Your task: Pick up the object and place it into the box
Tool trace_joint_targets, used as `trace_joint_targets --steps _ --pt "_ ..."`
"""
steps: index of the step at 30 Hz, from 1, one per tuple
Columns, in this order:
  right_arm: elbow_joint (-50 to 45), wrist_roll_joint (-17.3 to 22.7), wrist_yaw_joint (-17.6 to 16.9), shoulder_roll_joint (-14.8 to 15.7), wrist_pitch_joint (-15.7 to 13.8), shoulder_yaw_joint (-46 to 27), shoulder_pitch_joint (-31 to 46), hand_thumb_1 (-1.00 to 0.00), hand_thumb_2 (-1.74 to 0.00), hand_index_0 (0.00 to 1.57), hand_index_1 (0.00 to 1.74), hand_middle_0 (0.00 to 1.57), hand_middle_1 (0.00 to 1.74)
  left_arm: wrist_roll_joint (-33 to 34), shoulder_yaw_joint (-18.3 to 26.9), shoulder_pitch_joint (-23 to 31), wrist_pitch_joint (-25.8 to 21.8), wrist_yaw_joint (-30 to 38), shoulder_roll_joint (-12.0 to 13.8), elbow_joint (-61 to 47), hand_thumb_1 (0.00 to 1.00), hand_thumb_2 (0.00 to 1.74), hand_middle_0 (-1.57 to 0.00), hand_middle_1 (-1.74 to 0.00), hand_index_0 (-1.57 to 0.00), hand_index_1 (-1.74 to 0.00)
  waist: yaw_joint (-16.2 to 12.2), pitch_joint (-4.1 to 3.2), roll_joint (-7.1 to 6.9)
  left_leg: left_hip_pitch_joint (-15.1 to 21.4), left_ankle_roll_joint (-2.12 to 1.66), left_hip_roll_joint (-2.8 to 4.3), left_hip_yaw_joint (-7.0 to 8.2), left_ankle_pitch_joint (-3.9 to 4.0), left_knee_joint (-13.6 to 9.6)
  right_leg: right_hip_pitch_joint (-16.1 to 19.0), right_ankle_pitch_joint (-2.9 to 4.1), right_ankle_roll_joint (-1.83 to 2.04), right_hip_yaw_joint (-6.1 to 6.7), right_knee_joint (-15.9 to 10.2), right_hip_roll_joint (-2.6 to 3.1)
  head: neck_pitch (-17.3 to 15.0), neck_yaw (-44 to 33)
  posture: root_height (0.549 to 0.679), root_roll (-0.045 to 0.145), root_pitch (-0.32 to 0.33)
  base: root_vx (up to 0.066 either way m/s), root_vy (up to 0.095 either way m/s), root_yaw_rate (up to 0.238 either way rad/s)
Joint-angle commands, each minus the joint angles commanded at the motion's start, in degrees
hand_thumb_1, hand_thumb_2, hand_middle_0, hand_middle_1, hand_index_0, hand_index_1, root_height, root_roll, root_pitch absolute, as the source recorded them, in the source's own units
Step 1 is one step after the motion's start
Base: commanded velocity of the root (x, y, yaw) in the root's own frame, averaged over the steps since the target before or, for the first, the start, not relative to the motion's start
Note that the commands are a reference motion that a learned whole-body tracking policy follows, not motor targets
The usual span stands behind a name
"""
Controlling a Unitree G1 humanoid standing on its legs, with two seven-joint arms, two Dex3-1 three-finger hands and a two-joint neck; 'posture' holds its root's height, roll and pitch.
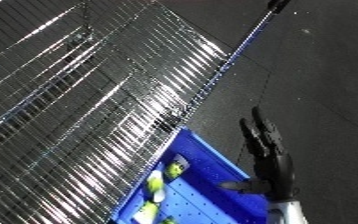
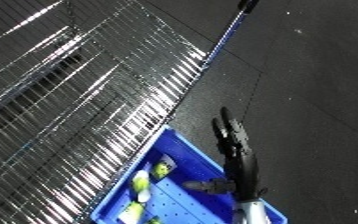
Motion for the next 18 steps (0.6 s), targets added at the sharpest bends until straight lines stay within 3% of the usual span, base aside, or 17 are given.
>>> trace_joint_targets --steps 8,14,18 --pt "-3.45 -4.32 3.79 0.16 1.20 1.74 -0.46 0.00 0.00 0.00 0.00 0.00 0.00 -0.25 -0.14 0.51 0.48 0.06 -0.16 -0.87 1.00 1.74 -1.57 -1.74 -1.57 -1.74 1.13 0.00 -0.36 0.03 -0.44 -0.02 -1.01 1.05 -0.16 0.84 -0.04 -0.15 -0.43 -0.32 -0.35 -1.62 -5.38 0.642 0.105 0.092 0.000 -0.012 0.061" --pt "-5.90 -6.72 7.14 -0.98 6.98 6.08 -4.67 0.00 0.00 0.00 0.00 0.00 0.00 -0.03 -0.79 -0.93 1.37 0.49 -0.11 -0.68 1.00 1.74 -1.57 -1.74 -1.57 -1.74 3.31 0.00 -1.34 -0.01 -0.41 -0.53 -2.68 1.10 -0.82 1.61 -0.07 -0.27 -1.12 -0.59 -0.59 -2.69 -8.96 0.642 0.102 0.081 -0.013 -0.050 0.153" --pt "-6.49 -6.53 8.96 -1.83 11.23 8.72 -8.48 0.00 0.00 0.00 0.00 0.00 0.00 -0.14 -1.35 -1.77 1.79 0.88 0.11 0.42 1.00 1.74 -1.57 -1.74 -1.57 -1.74 4.84 0.00 -2.15 -0.35 -0.70 -0.68 -3.85 1.62 -0.71 2.22 -0.12 -0.35 -1.94 -0.65 -0.91 -4.36 -12.10 0.642 0.099 0.073 0.008 -0.050 0.154"
